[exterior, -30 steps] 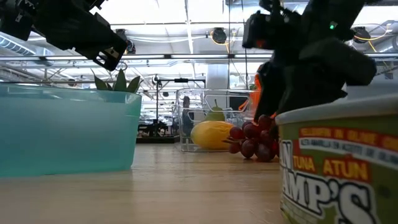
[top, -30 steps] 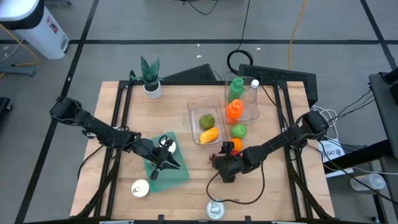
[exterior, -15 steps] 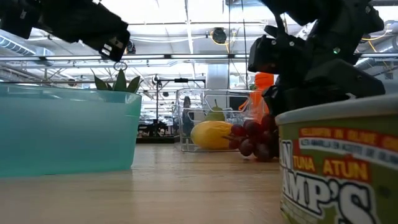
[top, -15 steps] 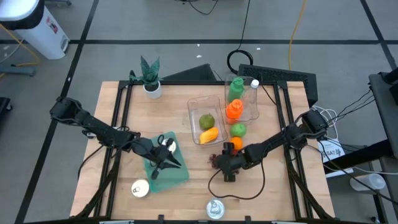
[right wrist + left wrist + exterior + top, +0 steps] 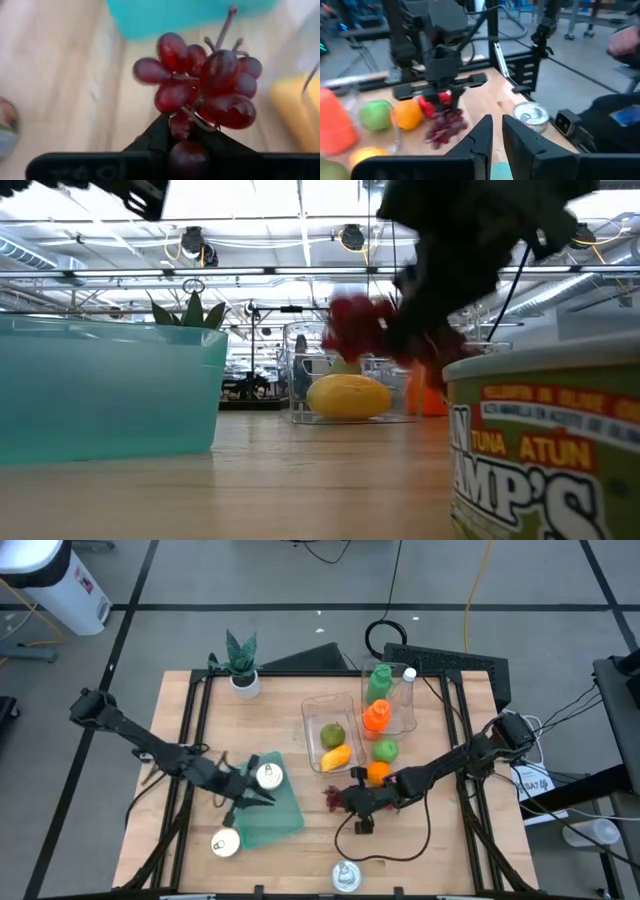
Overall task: Pick & Place Food Item
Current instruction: Put the red grapes into the bottom transparent bin
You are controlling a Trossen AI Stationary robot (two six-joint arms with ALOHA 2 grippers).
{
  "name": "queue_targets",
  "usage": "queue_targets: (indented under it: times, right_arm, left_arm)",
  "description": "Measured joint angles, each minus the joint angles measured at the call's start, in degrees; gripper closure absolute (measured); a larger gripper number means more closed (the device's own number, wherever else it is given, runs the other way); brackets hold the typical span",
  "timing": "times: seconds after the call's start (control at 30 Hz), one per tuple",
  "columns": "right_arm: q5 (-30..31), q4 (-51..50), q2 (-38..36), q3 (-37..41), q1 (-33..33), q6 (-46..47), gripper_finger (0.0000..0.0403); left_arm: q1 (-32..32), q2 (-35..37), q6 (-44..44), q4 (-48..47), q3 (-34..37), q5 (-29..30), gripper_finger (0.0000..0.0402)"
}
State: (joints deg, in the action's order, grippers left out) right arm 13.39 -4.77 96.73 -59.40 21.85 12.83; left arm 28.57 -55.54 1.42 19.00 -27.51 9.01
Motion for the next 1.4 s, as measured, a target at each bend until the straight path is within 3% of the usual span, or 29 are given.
queue_targets:
  times: [0.2,0.4,0.5,0.6,0.87,1.23,1.4]
  right_arm:
    - [1.6,0.7,-6.5,-1.9,-0.2,-6.0,0.0386]
    - [3.4,5.7,-11.9,-1.9,-2.8,-11.7,0.0378]
    - [2.8,11.6,-12.6,-1.9,-5.2,-15.9,0.0378]
    - [0.4,16.7,-12.7,-1.9,-9.2,-18.2,0.0381]
    - [-8.9,19.1,-10.9,-1.9,-20.9,-21.4,0.0379]
    - [-6.2,22.8,-3.4,-1.8,-27.2,-22.5,0.0379]
    - [-6.1,26.3,-0.5,-1.9,-29.9,-17.2,0.0379]
  left_arm:
    - [6.6,5.6,-0.5,-5.2,0.0,11.6,0.035]
    - [8.7,6.9,-0.2,-8.8,1.6,16.5,0.035]
    - [8.6,6.8,1.4,-3.1,4.3,15.1,0.035]
    - [7.8,6.8,2.2,4.5,7.4,9.8,0.035]
    - [4.9,6.8,2.5,17.6,12.1,-1.9,0.035]
    - [2.6,6.8,-3.5,17.0,14.1,1.0,0.035]
    - [2.6,6.8,-6.3,17.1,14.2,1.6,0.035]
